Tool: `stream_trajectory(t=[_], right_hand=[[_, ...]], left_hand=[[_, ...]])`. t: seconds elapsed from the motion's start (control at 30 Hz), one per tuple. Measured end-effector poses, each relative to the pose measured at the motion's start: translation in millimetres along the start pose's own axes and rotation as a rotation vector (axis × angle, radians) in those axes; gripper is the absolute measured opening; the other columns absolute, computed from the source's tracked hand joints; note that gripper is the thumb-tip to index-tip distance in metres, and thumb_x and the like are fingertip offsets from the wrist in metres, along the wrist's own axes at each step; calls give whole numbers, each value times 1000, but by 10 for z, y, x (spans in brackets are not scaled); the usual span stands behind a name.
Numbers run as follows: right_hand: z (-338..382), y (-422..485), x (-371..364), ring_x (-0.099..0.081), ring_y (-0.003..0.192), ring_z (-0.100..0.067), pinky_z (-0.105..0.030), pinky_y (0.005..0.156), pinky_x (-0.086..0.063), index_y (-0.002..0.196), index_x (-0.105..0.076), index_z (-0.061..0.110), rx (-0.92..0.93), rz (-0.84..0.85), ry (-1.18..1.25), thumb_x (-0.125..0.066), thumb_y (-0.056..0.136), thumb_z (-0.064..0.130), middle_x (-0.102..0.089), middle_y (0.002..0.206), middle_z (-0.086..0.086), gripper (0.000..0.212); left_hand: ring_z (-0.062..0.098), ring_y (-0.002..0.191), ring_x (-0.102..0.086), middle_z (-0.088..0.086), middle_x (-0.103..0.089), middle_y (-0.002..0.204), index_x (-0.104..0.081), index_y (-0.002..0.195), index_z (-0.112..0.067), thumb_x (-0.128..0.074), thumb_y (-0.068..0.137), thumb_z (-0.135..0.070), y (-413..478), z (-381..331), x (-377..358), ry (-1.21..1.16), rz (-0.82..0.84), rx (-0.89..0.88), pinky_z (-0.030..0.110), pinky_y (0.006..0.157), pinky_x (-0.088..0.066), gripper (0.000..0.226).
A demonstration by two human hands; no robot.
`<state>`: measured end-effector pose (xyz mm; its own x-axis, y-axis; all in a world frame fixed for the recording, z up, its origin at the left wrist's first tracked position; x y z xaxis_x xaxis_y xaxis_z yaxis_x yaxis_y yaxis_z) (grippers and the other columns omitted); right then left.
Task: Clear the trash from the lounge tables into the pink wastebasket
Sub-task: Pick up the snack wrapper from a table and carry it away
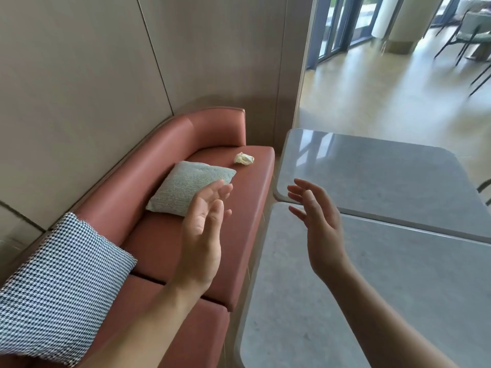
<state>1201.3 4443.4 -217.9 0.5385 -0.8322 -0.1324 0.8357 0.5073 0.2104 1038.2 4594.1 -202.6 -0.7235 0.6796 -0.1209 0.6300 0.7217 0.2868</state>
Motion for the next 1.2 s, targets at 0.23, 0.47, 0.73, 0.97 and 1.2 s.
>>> stream_trajectory(t=[0.23, 0.47, 0.73, 0.97, 1.2], right_hand=[[-325, 578, -129, -68, 123, -18, -46, 106, -56, 122, -70, 28, -16, -15, 25, -54, 100, 41, -75, 123, 5, 30], [-978, 1437, -280, -68, 124, -18, -53, 109, -53, 125, -69, 23, -46, -68, -7, -55, 99, 39, -75, 122, 8, 33], [-2008, 2625, -456, -67, 123, -16, -52, 110, -52, 128, -68, 20, -84, -87, -92, -54, 99, 41, -74, 122, 9, 38], [-2962, 3478, -584, -68, 122, -15, -41, 105, -55, 127, -69, 28, -105, -76, -71, -57, 91, 58, -74, 121, 9, 49], [-3767, 4300, -593, -69, 118, -12, -38, 103, -57, 125, -69, 26, -85, -105, -101, -58, 91, 54, -75, 117, 9, 45]], left_hand=[[8, 138, -58, -10, -67, 140, -58, 137, -29, -49, 100, -48, 625, 324, -68, 9, 18, 3, 29, 109, -51, 42], [8, 137, -59, -11, -67, 140, -60, 135, -35, -50, 102, -46, 1646, 1075, -177, 3, 65, 35, 27, 108, -52, 36], [6, 135, -60, -9, -66, 140, -57, 139, -24, -50, 98, -48, 2801, 2290, -292, -12, 81, 84, 32, 112, -50, 49], [4, 133, -61, -8, -68, 138, -60, 135, -25, -50, 101, -33, 3552, 3476, -319, 38, 41, 160, 41, 113, -49, 36], [5, 132, -61, -14, -67, 136, -62, 128, -29, -51, 99, -37, 4290, 4490, -299, 75, 21, 188, 48, 116, -47, 32]])
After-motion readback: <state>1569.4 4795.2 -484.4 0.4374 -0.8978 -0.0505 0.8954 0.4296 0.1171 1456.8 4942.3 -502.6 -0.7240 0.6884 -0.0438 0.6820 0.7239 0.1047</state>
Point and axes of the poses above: each hand's wrist, its own y-axis towards the middle knuckle, its own x-axis out of the back of the hand, z = x × y, the point moved 9 cm from there along y, towards the middle knuckle
